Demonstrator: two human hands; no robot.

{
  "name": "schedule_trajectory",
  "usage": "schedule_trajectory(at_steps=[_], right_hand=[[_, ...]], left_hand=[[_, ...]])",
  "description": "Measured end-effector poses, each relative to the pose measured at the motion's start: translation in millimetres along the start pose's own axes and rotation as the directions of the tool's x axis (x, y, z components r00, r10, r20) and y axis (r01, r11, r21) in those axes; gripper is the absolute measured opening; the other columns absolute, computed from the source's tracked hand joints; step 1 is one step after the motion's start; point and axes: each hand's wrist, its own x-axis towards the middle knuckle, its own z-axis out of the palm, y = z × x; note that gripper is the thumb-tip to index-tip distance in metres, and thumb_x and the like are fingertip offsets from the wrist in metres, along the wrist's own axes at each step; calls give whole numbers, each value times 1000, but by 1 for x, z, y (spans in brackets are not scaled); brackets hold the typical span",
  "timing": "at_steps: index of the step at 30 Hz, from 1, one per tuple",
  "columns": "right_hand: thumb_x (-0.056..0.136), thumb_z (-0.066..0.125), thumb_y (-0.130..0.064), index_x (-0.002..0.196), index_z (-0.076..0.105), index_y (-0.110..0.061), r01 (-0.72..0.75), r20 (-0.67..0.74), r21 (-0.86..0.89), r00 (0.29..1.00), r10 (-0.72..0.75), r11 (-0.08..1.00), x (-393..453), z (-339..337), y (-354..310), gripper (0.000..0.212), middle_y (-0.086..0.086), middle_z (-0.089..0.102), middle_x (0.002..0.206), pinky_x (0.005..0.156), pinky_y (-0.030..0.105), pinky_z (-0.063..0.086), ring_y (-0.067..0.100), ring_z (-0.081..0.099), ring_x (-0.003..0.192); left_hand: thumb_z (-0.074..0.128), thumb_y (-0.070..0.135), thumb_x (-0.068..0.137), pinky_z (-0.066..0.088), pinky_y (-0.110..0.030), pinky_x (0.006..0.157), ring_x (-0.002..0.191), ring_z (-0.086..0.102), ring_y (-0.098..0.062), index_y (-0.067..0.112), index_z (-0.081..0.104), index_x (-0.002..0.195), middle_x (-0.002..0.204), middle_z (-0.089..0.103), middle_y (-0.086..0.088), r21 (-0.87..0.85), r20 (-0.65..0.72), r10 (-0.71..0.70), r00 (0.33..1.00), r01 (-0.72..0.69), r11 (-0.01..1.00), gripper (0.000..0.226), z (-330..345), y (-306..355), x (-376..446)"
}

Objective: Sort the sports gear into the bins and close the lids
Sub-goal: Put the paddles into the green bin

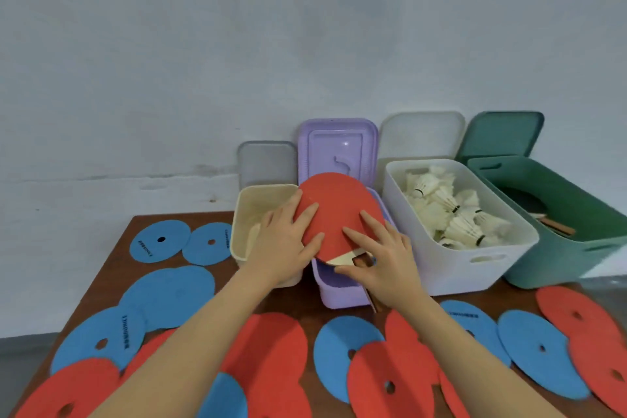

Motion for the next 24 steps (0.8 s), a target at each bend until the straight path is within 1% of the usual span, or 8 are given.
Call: schedule_trajectory(at_steps=[3, 5, 7, 11, 13, 17, 22, 24], right_hand=[[65, 56, -68, 118, 64, -33, -27, 11, -8, 1000, 27, 1000, -21, -24, 32, 63, 1, 46, 141, 91, 48, 41, 34, 50, 119], [65, 56, -68, 117, 64, -33, -36, -6, -32, 999, 36, 999, -29, -38, 52, 63, 1, 46, 141, 90, 45, 38, 33, 49, 120], [65, 56, -68, 116, 65, -33, -50, -28, -46, 998, 49, 998, -33, -49, 72, 62, 2, 47, 140, 90, 47, 38, 36, 47, 121], [67, 56, -67, 114, 66, -31, -59, -56, -70, 997, 55, 996, -36, -61, 111, 60, 4, 49, 138, 89, 47, 37, 36, 48, 119], [68, 56, -68, 113, 67, -31, -73, -70, -69, 995, 68, 995, -32, -66, 128, 60, 4, 49, 138, 89, 45, 37, 34, 47, 119], [67, 56, -68, 113, 67, -29, -108, -71, -75, 992, 103, 991, -9, -78, 172, 61, 5, 49, 138, 89, 49, 39, 38, 46, 122], [68, 55, -69, 117, 64, -31, -137, -33, -104, 990, 135, 985, 24, -96, 228, 63, 2, 46, 141, 93, 48, 39, 33, 43, 126], [68, 54, -70, 117, 64, -32, -147, -33, -130, 989, 143, 981, 35, -104, 250, 63, 2, 45, 142, 94, 47, 37, 32, 42, 128]], left_hand=[[39, 51, 85, 40, -46, 96, 125, 46, -33, 12, 52, 131, 143, 40, -18, 10, 18, 39, 999, -39, 999, 61, 17, 41, 5], [40, 50, 85, 42, -46, 93, 122, 50, -33, 11, 54, 129, 140, 42, -19, 9, 36, 51, 998, -51, 999, 60, 27, 62, 14], [41, 48, 85, 43, -47, 93, 120, 51, -33, 10, 55, 128, 140, 43, -20, -6, 43, 68, 997, -68, 998, 59, 39, 82, 25], [39, 48, 86, 40, -49, 96, 125, 46, -33, 10, 51, 132, 144, 37, -19, -54, 63, 92, 994, -89, 995, 61, 63, 111, 48], [37, 49, 87, 37, -49, 98, 128, 42, -32, 11, 48, 134, 146, 34, -17, -54, 48, 105, 993, -102, 993, 61, 73, 120, 63], [35, 49, 87, 31, -46, 103, 131, 38, -29, 13, 46, 136, 148, 31, -15, -75, 13, 128, 992, -127, 989, 62, 95, 143, 108], [36, 48, 86, 35, -45, 100, 129, 42, -30, 12, 48, 134, 147, 34, -16, -115, 23, 151, 988, -148, 982, 61, 124, 168, 172], [33, 50, 86, 32, -45, 103, 132, 38, -28, 13, 46, 136, 149, 30, -15, -122, 34, 163, 986, -158, 980, 64, 135, 180, 196]])
